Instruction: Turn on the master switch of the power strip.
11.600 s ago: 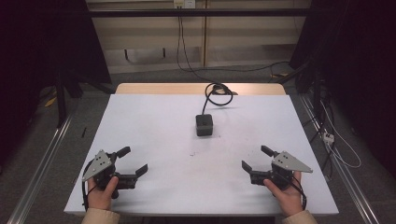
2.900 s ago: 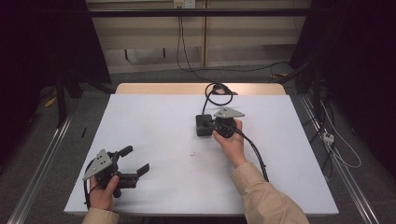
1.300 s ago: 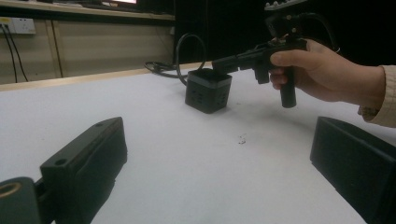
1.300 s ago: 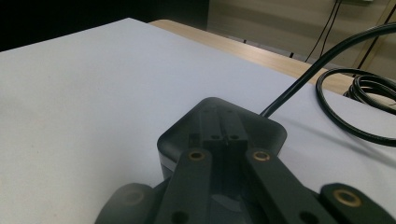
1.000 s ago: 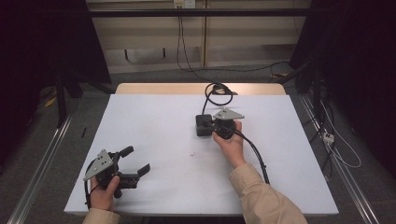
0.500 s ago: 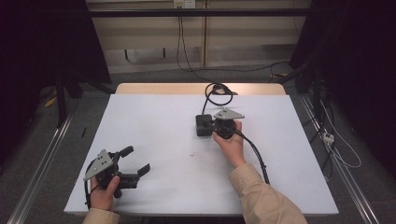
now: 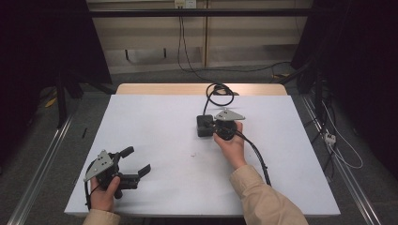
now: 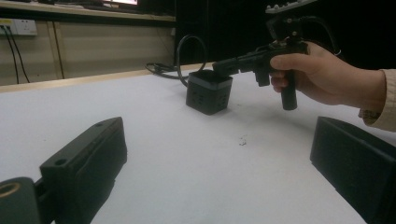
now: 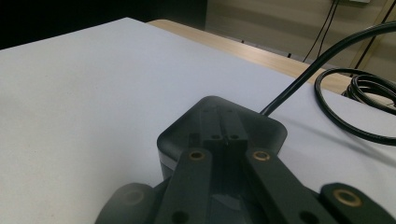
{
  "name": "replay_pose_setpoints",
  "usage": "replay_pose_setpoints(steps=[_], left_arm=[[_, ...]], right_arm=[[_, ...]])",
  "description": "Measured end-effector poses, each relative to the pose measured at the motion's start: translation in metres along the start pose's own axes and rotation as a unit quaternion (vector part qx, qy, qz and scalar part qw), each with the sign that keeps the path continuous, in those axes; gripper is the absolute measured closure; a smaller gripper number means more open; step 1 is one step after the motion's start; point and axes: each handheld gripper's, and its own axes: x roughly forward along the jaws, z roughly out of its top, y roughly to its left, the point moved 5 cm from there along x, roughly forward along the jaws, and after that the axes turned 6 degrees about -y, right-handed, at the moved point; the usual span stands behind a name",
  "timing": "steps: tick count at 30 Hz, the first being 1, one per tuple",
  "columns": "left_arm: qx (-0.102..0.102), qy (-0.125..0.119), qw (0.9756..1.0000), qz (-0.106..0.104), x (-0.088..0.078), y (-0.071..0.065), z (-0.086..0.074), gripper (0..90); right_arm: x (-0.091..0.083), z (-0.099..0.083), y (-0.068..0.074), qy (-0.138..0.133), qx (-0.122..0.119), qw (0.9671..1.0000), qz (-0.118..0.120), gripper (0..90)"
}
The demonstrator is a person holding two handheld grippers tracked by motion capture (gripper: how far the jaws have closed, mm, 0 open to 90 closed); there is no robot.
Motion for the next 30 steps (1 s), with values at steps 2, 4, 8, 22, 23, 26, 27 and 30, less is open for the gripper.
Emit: replay_pose_setpoints(steps=[2, 4, 8, 22, 23, 26, 27, 30], left_arm=[[0.0, 0.0, 1.0, 0.0, 0.0002, 0.0001, -0.0001, 3.4], [0.0, 0.0, 1.0, 0.0, 0.0, 0.0, -0.0001, 3.4], [-0.001, -0.002, 1.0, -0.001, -0.0003, 0.0004, -0.0001, 3.4], [-0.001, -0.004, 1.0, 0.0, -0.0008, 0.0011, 0.0004, 3.4], [-0.002, -0.004, 1.0, 0.0, -0.0007, 0.0011, 0.0004, 3.4], [-0.002, -0.005, 1.0, 0.001, -0.0008, 0.0017, 0.0003, 3.4], [-0.002, -0.004, 1.0, 0.001, -0.0008, 0.0018, 0.0002, 3.4], [-0.004, -0.005, 1.0, 0.001, -0.001, 0.0018, 0.0003, 3.4]], right_arm=[[-0.0001, -0.0002, -0.0003, -0.002, 0.002, 1.0, 0.001, 90.0], [-0.0001, -0.0002, -0.0003, -0.002, 0.003, 1.0, 0.002, 90.0], [0.0, -0.0001, -0.0002, -0.002, 0.004, 1.0, 0.001, 90.0], [-0.0002, -0.0002, 0.0002, -0.004, -0.001, 1.0, -0.002, 90.0], [-0.0002, -0.0001, 0.0003, -0.004, 0.001, 1.0, -0.002, 90.0], [-0.0003, 0.0002, 0.0007, -0.002, 0.001, 1.0, -0.004, 90.0], [-0.0003, 0.0003, 0.0006, -0.002, 0.002, 1.0, -0.004, 90.0], [-0.0001, 0.0005, 0.0003, -0.001, 0.009, 1.0, -0.005, 90.0]])
